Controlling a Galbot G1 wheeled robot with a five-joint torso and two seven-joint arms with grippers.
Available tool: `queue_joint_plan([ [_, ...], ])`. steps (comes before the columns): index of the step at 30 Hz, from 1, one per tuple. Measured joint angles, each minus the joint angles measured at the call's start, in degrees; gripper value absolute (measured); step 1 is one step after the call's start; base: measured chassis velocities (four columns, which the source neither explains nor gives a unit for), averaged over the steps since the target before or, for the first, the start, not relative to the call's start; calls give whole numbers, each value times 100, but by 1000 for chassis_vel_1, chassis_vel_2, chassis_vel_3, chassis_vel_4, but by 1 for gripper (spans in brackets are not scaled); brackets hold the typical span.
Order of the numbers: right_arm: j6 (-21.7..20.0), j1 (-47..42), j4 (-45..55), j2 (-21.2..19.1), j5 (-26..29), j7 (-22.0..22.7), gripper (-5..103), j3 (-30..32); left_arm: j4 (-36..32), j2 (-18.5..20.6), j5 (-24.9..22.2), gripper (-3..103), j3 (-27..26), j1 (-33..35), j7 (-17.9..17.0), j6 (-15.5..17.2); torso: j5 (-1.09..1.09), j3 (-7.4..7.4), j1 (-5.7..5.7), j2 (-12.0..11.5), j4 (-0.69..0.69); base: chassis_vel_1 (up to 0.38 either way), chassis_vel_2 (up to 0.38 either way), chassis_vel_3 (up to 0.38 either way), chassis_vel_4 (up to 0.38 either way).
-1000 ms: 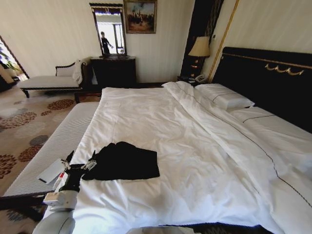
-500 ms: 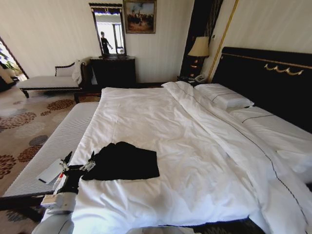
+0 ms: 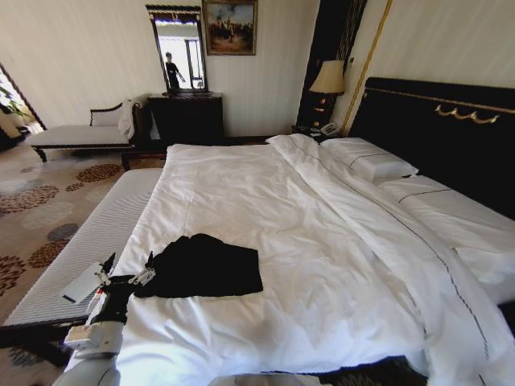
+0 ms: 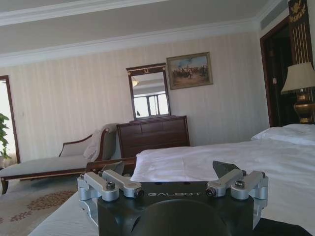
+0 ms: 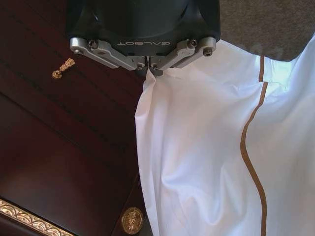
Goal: Fold the clothes on the bed.
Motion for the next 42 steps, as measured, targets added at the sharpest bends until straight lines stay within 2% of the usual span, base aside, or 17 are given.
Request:
queue_joint_plan([
  [2, -14, 3, -22, 19, -23, 23, 1, -6, -1, 10, -16, 100, -20, 7, 0, -1, 0, 0, 0, 0, 0, 0, 0, 0, 0],
  [3, -31, -12, -16, 44, -33, 47, 7, -6, -1, 25, -31, 100, -37, 12, 0, -5, 3, 0, 0, 0, -8, 0, 0, 0, 0],
  [7, -21, -47, 22, 77, -152, 159, 17, 18, 3, 32, -29, 100, -43, 5, 0, -19, 0, 0, 0, 0, -3, 0, 0, 0, 0],
  [8, 40, -72, 33, 103, -293, 200, 28, 66, 2, 24, -30, 100, -35, 0, 0, -21, 1, 0, 0, 0, -2, 0, 0, 0, 0],
  [10, 74, -121, 84, 133, -333, 210, 33, 123, 2, 15, -33, 100, -24, -3, 0, -21, 1, 0, 0, 0, -1, 0, 0, 0, 0],
  [11, 76, -135, 101, 142, -333, 211, 33, 139, 2, 12, -33, 100, -22, -3, 0, -23, 1, 0, 0, 0, -1, 0, 0, 0, 0],
  [14, 78, -324, 290, 222, -261, 210, 50, 407, 23, 4, -37, 100, -13, 7, 11, -60, 1, 0, -1, 0, -2, 0, 0, 0, 0],
  [17, 89, -443, 436, 261, -182, 194, 54, 541, 29, 6, -57, 100, -14, 14, 15, -69, 1, 0, 0, 0, -2, 0, 0, 0, 0],
  [18, 120, -547, 589, 308, -71, 147, 60, 633, 32, 10, -69, 100, -15, 14, 16, -72, 0, 0, 0, 0, -1, 0, 0, 0, 0],
  [20, 385, -708, 832, 424, 284, -172, 71, 790, 41, 19, -79, 100, -14, 1, 18, -74, 0, 0, 0, 0, -3, 0, 0, 0, 0],
  [22, 511, -748, 902, 468, 386, -310, 71, 843, 43, 20, -80, 100, -12, -3, 18, -75, 0, 0, 0, 0, -3, 0, 0, 0, 0],
  [24, 1050, -959, 1236, 679, 707, -921, 87, 995, 56, 24, -81, 100, 23, -16, 18, -75, 0, 0, 0, 0, 0, 0, 0, 0, 0],
  [25, 1233, -1048, 1359, 760, 751, -1115, 87, 1049, 58, 33, -77, 100, 42, -18, 18, -75, 0, 0, 0, 0, -1, 0, 0, 0, 0],
  [26, 1233, -1048, 1359, 760, 751, -1115, 87, 1049, 58, 33, -77, 100, 42, -18, 18, -75, 0, 0, 0, 0, -1, 0, 0, 0, 0],
  [28, 1490, -1164, 1518, 853, 788, -1328, 97, 1131, 60, 45, -67, 100, 67, -25, 19, -75, 1, 0, -1, 0, -4, 0, 0, 0, 0],
  [34, 1905, -1533, 2182, 947, 866, -1660, 100, 1509, 59, 80, -70, 100, 84, -41, 20, -67, 0, 0, 0, 0, -2, 0, 0, 0, 0],
  [42, 1878, -1953, 3214, 1038, 1144, -1617, 100, 1824, 56, 100, -53, 100, 126, -42, 16, -42, 1, 0, -1, 0, -2, 0, 0, 0, 0],
])
